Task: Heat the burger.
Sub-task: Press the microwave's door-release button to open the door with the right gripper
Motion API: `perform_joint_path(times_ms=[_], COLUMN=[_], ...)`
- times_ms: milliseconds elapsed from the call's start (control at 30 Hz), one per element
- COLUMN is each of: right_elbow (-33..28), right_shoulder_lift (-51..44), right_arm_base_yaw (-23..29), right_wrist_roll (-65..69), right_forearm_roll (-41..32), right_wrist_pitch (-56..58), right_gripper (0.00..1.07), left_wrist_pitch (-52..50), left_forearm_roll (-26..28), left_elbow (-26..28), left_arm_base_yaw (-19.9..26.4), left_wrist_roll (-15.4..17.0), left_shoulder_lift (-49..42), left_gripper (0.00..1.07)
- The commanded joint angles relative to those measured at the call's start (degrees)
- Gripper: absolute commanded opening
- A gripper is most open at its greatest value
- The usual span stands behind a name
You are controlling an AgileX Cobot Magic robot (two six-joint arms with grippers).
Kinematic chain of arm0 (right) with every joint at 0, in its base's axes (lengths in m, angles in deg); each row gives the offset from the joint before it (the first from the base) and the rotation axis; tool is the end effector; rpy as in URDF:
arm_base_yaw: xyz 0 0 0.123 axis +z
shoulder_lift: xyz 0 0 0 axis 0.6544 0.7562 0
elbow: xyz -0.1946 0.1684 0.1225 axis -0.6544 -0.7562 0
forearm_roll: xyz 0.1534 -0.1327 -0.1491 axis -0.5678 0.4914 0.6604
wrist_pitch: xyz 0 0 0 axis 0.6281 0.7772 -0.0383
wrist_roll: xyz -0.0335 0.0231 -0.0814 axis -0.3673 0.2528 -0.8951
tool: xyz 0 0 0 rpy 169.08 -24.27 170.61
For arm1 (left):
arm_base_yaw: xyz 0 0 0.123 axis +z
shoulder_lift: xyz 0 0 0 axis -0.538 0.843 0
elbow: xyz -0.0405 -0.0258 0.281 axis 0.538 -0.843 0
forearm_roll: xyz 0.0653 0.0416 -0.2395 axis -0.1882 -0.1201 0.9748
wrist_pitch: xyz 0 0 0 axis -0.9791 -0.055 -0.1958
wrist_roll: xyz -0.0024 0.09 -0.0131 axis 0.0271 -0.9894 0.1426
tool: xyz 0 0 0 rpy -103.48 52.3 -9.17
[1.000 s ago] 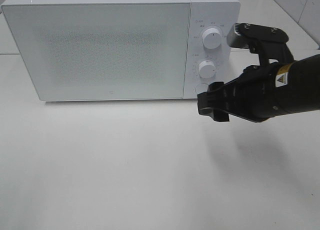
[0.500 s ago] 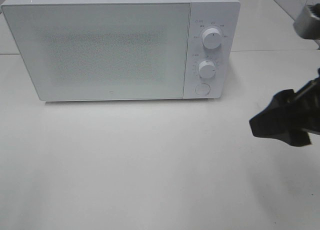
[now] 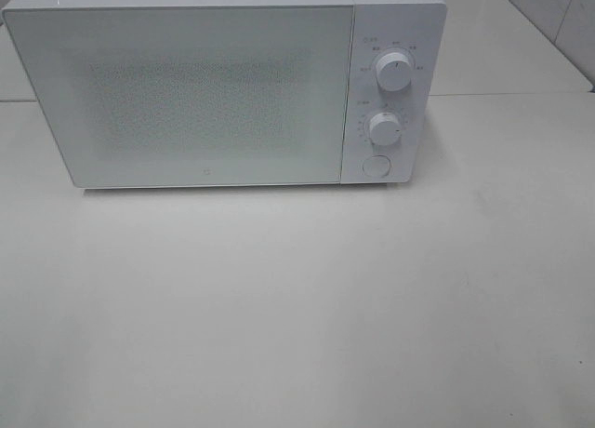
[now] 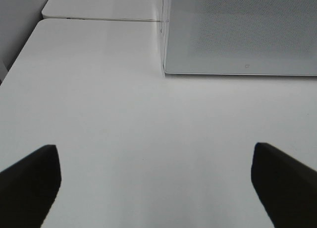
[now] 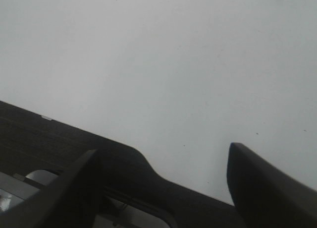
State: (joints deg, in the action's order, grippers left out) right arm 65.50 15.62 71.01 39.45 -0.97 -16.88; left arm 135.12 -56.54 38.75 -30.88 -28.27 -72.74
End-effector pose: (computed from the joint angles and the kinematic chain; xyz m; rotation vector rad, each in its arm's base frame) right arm 0.0780 0.0423 0.3000 -0.4016 2.4231 0.2822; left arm -0.0059 -0.0067 0.2814 0.0226 2.0110 -0.0495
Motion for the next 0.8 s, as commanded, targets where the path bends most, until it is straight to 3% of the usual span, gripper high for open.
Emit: perform_joint_path(times_ms=[33, 500, 800], right_elbow=[-0.11, -7.28, -7.79], right_shoulder_lift=[-5.44, -22.00, -29.85], right_arm_base_yaw=[-0.74, -16.79, -25.32], right_wrist_roll=[-0.34, 0.11, -1.49], right_forearm_roll=[3.95, 4.47, 3.55], right_wrist_pitch=[3.09, -0.46, -0.57], right_gripper=[0.67, 0.68, 0.68], left_wrist_pitch=[-0.29, -0.29, -0.29], left_forearm_roll=[-0.11, -0.11, -0.11], left_elbow=[-0.23, -0.23, -0.23], left_arm_base_yaw=[0.06, 0.06, 0.06], left_wrist_roll=[0.06, 0.06, 0.06], left_shoulder_lift=[-1.26, -1.26, -1.26], left_gripper=[1.00, 1.00, 1.00])
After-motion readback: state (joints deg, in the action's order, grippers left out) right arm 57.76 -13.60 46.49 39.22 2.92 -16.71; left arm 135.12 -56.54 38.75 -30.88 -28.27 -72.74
